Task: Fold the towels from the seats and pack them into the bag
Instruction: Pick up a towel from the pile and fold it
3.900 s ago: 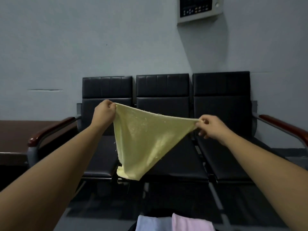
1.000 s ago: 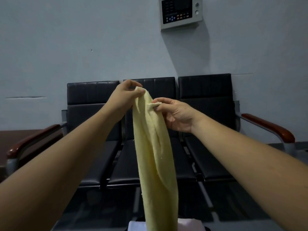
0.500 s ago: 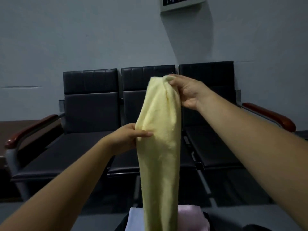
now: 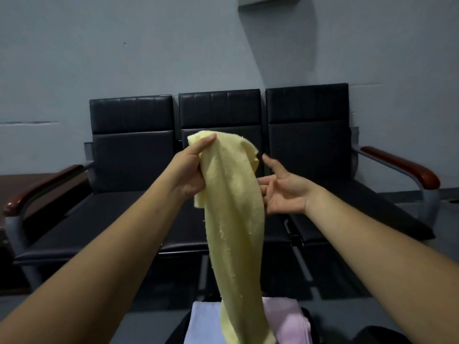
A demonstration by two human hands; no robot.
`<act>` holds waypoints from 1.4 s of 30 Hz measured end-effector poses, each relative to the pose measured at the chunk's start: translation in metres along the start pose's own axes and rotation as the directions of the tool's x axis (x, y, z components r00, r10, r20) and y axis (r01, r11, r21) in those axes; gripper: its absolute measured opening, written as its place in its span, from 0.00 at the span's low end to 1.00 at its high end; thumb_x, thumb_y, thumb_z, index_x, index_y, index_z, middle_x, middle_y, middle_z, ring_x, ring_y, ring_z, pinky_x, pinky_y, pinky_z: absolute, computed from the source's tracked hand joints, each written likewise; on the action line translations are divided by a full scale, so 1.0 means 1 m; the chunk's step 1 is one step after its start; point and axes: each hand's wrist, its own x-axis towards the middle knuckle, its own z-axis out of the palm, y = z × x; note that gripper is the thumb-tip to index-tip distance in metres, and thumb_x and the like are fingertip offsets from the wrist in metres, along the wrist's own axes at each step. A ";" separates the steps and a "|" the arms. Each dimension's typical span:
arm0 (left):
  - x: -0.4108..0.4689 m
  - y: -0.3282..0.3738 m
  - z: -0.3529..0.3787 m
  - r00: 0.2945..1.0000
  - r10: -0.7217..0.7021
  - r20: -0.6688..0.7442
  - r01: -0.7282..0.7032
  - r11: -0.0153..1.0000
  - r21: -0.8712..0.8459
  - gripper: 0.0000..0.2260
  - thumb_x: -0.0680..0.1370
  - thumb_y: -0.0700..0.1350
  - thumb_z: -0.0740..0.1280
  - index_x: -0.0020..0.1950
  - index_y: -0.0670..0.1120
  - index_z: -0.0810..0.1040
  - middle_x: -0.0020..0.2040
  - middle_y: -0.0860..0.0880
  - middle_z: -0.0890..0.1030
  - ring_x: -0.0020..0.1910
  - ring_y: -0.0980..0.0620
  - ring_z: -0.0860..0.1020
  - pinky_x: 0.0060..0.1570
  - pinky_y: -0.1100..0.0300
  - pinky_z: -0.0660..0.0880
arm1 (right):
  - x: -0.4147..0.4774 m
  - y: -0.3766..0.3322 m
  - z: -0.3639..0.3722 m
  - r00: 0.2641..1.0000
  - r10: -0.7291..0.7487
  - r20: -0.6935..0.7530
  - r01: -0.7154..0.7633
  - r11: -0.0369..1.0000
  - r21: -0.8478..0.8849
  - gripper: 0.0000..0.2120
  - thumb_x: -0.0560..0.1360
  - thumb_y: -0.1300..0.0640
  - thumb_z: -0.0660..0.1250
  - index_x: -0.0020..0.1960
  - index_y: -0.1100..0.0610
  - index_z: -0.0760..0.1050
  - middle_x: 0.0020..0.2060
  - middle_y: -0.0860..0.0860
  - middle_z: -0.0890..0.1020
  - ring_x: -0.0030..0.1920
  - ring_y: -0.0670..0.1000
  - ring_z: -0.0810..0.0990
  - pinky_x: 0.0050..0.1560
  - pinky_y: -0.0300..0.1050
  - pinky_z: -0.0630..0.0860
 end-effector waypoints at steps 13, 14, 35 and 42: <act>0.007 -0.047 -0.036 0.946 -0.118 0.303 0.036 0.965 0.261 0.28 0.72 0.60 0.74 0.64 0.43 0.76 0.54 0.45 0.78 0.51 0.48 0.77 0.55 0.53 0.73 | 0.002 -0.037 0.052 0.940 -0.248 -0.233 0.269 0.961 0.061 0.16 0.75 0.55 0.73 0.58 0.63 0.80 0.47 0.59 0.86 0.47 0.57 0.86 0.48 0.55 0.84; 0.006 -0.054 -0.037 0.943 -0.116 0.311 0.005 0.942 0.334 0.24 0.74 0.57 0.74 0.61 0.42 0.78 0.53 0.45 0.79 0.51 0.48 0.78 0.55 0.53 0.73 | 0.002 -0.039 0.052 0.934 -0.246 -0.259 0.273 0.959 0.074 0.16 0.75 0.54 0.74 0.58 0.63 0.81 0.46 0.59 0.86 0.47 0.58 0.86 0.48 0.56 0.84; -0.005 -0.054 -0.011 0.981 -0.134 0.144 0.142 0.989 -0.047 0.19 0.78 0.50 0.68 0.65 0.40 0.78 0.55 0.40 0.84 0.51 0.43 0.85 0.49 0.48 0.82 | -0.006 -0.022 0.015 0.953 -0.152 -0.263 0.177 0.982 0.072 0.23 0.80 0.44 0.65 0.61 0.64 0.79 0.49 0.59 0.85 0.47 0.56 0.86 0.51 0.51 0.82; 0.000 -0.041 -0.020 0.997 -0.040 0.062 0.041 0.999 -0.004 0.17 0.79 0.46 0.68 0.65 0.40 0.78 0.52 0.42 0.84 0.48 0.45 0.84 0.48 0.49 0.82 | 0.003 0.000 0.014 0.971 -0.164 -0.173 0.193 0.967 0.168 0.17 0.78 0.57 0.69 0.64 0.63 0.79 0.54 0.59 0.83 0.54 0.57 0.84 0.59 0.55 0.81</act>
